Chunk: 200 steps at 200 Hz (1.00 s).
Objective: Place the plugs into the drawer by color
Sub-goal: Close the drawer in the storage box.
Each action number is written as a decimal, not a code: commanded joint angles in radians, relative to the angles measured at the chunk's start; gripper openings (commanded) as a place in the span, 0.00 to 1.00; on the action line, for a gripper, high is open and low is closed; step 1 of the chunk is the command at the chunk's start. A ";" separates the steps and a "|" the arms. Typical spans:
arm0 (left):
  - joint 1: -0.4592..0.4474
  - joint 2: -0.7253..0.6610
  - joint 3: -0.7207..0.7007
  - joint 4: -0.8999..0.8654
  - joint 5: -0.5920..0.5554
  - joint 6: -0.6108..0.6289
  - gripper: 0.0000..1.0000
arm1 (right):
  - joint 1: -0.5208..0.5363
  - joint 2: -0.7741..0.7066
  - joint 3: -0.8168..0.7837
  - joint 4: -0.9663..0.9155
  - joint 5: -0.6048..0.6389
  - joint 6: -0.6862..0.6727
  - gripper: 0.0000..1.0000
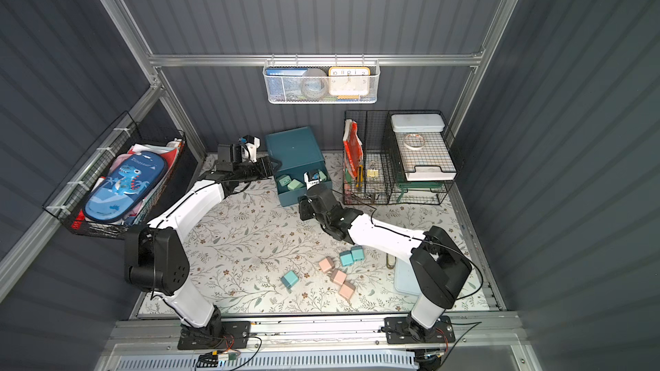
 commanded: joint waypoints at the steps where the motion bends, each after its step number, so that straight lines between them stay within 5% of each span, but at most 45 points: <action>1: -0.002 0.023 -0.030 -0.040 0.011 0.008 0.50 | -0.015 0.021 0.044 0.050 0.022 -0.023 0.38; 200: -0.005 0.033 -0.020 -0.075 0.037 0.025 0.50 | -0.099 0.351 0.326 0.293 0.020 0.028 0.45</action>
